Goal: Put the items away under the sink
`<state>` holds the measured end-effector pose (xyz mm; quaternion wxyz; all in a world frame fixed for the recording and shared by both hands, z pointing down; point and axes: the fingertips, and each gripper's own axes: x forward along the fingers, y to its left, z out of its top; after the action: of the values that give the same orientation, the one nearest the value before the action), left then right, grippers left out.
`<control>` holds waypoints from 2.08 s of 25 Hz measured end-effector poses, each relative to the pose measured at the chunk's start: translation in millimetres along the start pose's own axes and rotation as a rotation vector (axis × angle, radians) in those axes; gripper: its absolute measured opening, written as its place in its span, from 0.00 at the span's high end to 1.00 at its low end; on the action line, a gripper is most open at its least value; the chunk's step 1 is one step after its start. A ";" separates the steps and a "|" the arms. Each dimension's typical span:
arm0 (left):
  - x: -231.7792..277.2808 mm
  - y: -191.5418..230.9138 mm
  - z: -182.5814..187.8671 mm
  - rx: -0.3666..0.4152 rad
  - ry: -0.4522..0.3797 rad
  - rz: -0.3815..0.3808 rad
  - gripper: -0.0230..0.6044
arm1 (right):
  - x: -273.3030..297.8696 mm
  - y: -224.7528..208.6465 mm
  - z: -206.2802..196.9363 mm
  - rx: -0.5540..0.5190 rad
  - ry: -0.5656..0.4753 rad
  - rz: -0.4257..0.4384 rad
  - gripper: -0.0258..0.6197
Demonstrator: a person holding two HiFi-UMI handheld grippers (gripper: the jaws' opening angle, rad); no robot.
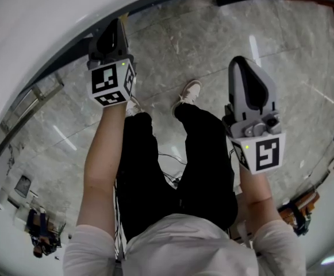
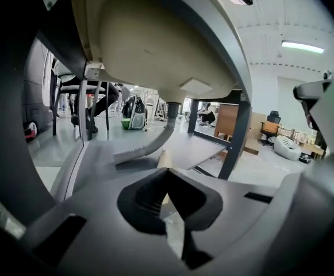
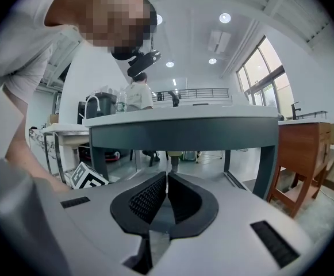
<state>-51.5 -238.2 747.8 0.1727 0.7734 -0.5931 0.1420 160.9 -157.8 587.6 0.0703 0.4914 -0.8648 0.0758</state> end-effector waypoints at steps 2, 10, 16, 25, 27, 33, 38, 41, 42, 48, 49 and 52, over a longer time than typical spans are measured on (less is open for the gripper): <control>-16.9 -15.9 1.6 -0.017 0.013 -0.037 0.96 | -4.1 7.4 10.4 -0.010 0.013 0.001 0.90; -82.8 -55.5 43.0 -0.087 0.025 -0.094 0.96 | -9.0 39.1 79.8 -0.080 0.001 0.032 0.90; -128.6 -55.5 88.7 -0.113 0.010 -0.083 0.96 | -3.8 55.7 128.7 -0.077 -0.007 0.069 0.90; -190.9 -42.5 158.7 -0.166 -0.071 -0.026 0.96 | -2.2 77.0 192.2 -0.079 -0.027 0.119 0.90; -204.0 -39.4 176.2 -0.171 -0.093 -0.015 0.96 | -0.9 82.0 205.0 -0.067 -0.034 0.136 0.90; -236.8 -51.7 219.0 -0.166 -0.134 -0.062 0.96 | -6.2 82.8 236.7 0.034 -0.034 0.140 0.90; -255.4 -62.3 255.5 -0.145 -0.149 -0.086 0.96 | -18.9 80.2 272.0 0.079 -0.069 0.129 0.90; -266.4 -69.5 287.1 -0.133 -0.189 -0.097 0.96 | -26.2 78.6 286.2 0.083 -0.079 0.134 0.90; -270.1 -72.3 296.8 -0.126 -0.199 -0.104 0.96 | -28.9 78.4 291.3 0.088 -0.083 0.137 0.90; -283.2 -83.8 334.1 -0.088 -0.223 -0.133 0.96 | -37.9 93.4 315.9 0.115 -0.108 0.187 0.90; -287.8 -83.5 340.2 -0.085 -0.230 -0.124 0.96 | -38.4 95.2 319.9 0.117 -0.113 0.194 0.90; -303.3 -81.3 358.2 -0.079 -0.254 -0.094 0.96 | -39.5 93.1 336.8 0.110 -0.137 0.206 0.90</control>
<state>-45.3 -111.5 288.6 0.1331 0.8047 -0.5785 0.0111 85.0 -145.0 244.5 -0.0243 0.4072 -0.9079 0.0962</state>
